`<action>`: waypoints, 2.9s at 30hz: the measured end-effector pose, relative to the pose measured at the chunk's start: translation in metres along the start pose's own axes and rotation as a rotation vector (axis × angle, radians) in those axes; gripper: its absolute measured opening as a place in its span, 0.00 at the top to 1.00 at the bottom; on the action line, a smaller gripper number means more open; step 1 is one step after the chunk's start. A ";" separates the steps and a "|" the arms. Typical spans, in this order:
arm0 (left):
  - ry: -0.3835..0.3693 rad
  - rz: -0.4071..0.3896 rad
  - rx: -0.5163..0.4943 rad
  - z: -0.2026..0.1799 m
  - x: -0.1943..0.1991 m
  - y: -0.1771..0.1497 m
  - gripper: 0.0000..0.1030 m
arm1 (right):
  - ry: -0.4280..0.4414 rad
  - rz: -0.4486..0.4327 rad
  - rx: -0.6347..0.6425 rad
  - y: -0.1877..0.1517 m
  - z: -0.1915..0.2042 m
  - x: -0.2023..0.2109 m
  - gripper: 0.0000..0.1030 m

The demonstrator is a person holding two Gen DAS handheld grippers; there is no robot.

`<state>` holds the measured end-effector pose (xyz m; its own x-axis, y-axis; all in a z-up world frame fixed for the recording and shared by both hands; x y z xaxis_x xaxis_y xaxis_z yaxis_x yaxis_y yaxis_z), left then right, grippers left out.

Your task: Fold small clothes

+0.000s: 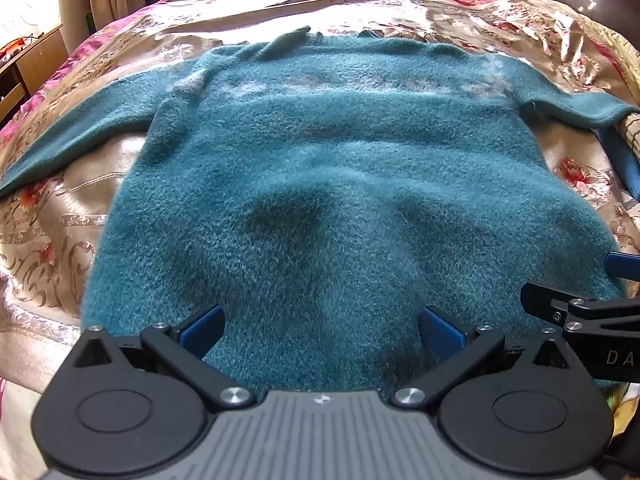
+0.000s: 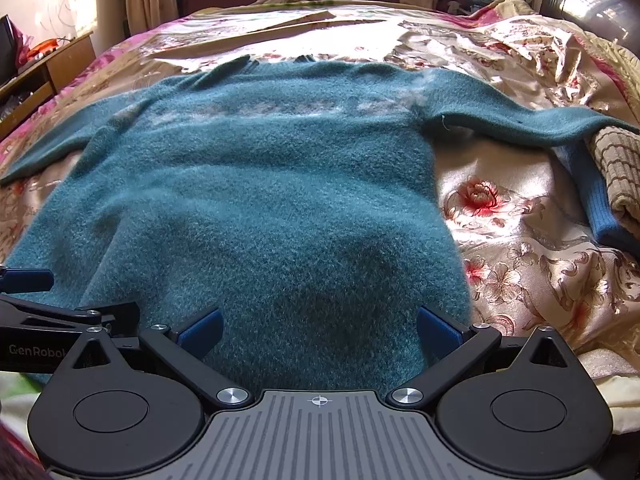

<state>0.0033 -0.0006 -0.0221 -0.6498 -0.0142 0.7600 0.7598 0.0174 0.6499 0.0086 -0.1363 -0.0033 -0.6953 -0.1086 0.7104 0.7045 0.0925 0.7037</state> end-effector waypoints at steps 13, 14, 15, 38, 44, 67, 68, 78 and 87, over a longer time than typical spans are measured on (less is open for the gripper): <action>-0.001 0.011 0.002 0.000 -0.003 -0.002 0.00 | 0.002 0.009 -0.003 -0.002 0.000 -0.003 0.00; -0.001 0.013 0.003 0.000 -0.004 -0.002 0.00 | 0.002 0.010 -0.003 -0.002 0.000 -0.003 0.00; -0.002 0.015 0.003 0.000 -0.004 -0.002 0.00 | 0.002 0.012 -0.004 -0.003 0.000 -0.004 0.00; -0.008 0.067 0.021 0.001 -0.012 -0.005 0.00 | -0.001 0.039 -0.002 -0.004 0.001 -0.008 0.00; -0.009 0.077 0.031 0.002 -0.014 -0.006 0.00 | 0.000 0.040 -0.002 -0.004 0.001 -0.008 0.00; -0.028 0.117 0.050 0.005 -0.021 -0.008 0.00 | 0.000 0.037 -0.002 -0.004 0.001 -0.008 0.00; -0.025 0.112 0.049 0.005 -0.019 -0.008 0.00 | -0.001 0.037 -0.002 -0.004 0.001 -0.009 0.00; 0.037 0.011 0.003 0.000 0.000 -0.002 0.00 | -0.011 0.015 -0.011 0.000 -0.003 -0.003 0.00; 0.047 -0.031 -0.017 -0.002 0.008 0.000 0.00 | -0.040 -0.017 0.001 0.004 -0.005 0.002 0.00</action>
<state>-0.0012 -0.0028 -0.0160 -0.6713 -0.0619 0.7386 0.7400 -0.0006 0.6726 0.0109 -0.1408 0.0014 -0.7124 -0.0707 0.6982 0.6923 0.0920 0.7157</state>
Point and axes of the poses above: each gripper's, at about its wrist camera, not at the fingertips, and x roughly against the way its jaws point, z to its left, y to its top, the point moved 1 cm from there along -x, roughly the way its jaws point, and after that the axes turned 7 degrees about -z, right-handed, at the moved point
